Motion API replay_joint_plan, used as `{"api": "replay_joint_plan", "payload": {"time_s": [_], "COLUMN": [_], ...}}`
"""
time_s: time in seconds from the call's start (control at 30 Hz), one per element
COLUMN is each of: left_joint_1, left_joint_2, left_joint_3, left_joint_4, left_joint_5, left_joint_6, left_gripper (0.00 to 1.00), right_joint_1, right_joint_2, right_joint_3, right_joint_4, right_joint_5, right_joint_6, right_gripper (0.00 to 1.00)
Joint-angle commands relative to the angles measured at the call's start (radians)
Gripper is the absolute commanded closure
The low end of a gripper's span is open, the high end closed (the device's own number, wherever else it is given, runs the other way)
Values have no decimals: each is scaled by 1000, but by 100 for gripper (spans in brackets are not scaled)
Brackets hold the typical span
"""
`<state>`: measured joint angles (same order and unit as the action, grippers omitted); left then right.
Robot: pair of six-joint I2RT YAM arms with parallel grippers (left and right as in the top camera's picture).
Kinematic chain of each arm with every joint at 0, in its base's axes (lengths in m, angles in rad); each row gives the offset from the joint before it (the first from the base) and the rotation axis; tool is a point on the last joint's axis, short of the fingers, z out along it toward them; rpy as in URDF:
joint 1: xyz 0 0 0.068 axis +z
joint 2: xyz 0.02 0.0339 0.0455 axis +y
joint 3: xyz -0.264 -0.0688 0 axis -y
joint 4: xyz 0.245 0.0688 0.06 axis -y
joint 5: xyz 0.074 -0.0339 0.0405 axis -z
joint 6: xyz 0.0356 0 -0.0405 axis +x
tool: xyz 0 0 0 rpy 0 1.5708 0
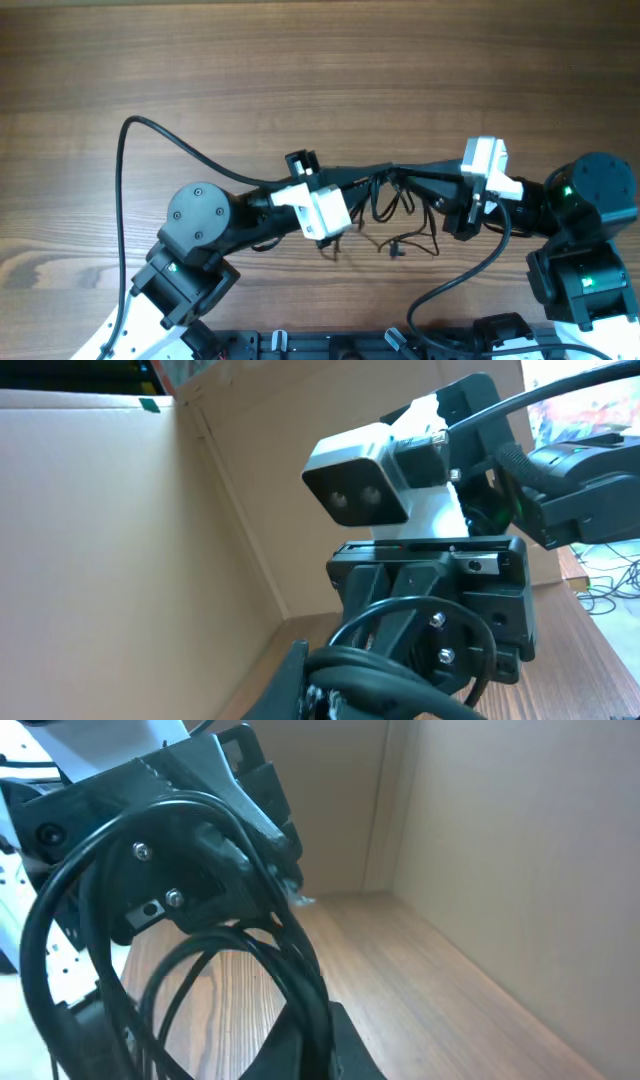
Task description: Untangle cables
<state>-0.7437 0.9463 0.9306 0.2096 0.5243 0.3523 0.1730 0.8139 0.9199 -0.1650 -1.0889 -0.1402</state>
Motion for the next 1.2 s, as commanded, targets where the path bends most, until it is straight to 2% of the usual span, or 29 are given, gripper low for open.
{"api": "replay_joint_plan", "payload": {"time_s": [0.0, 0.07, 0.13, 0.2, 0.3, 0.37, 0.53, 0.6, 0.77, 0.93, 1.07, 1.1, 1.13, 1.17], "left_joint_1": [0, 0, 0, 0, 0, 0, 0, 0, 0, 0, 0, 0, 0, 0], "left_joint_2": [-3, -3, -3, -3, -3, -3, -4, -19, -114, -194, -238, -246, -251, -254], "left_joint_3": [11, 11, 11, 11, 11, 11, 11, 11, 11, 11, 11, 11, 11, 11], "left_joint_4": [-23, -26, -38, -55, -94, -138, -162, -146, -147, -146, -147, -146, -146, -146], "left_joint_5": [-86, -167, -214, -282, -290, -262, -32, 68, 71, 71, 71, 71, 71, 71], "left_joint_6": [-47, -104, -107, -176, -208, -208, -207, -207, -203, -204, -204, -204, -204, -203], "left_gripper": [96, 96, 96, 96, 96, 96, 96, 96, 96, 96, 96, 96, 96, 96], "right_joint_1": [-4, -4, -4, -4, -4, -4, -4, -4, -4, -4, -4, -4, -4, -4], "right_joint_2": [-6, -6, -6, -6, -6, -6, -4, -4, -4, 7, 57, 69, 92, 109], "right_joint_3": [6, 6, 6, 6, 6, 6, 6, 6, 6, 5, 5, 5, 5, 5], "right_joint_4": [9, 10, 27, 65, 105, 127, 122, 52, -78, -101, -213, -228, -235, -237], "right_joint_5": [0, 0, 0, 0, 0, 62, 255, 391, 603, 646, 800, 814, 816, 816], "right_joint_6": [-13, 3, 50, 123, 202, 303, 462, 497, 618, 623, 639, 652, 668, 667], "right_gripper": [96, 96, 96, 96, 96, 96, 96, 96, 96, 96, 95, 91, 78, 76]}}
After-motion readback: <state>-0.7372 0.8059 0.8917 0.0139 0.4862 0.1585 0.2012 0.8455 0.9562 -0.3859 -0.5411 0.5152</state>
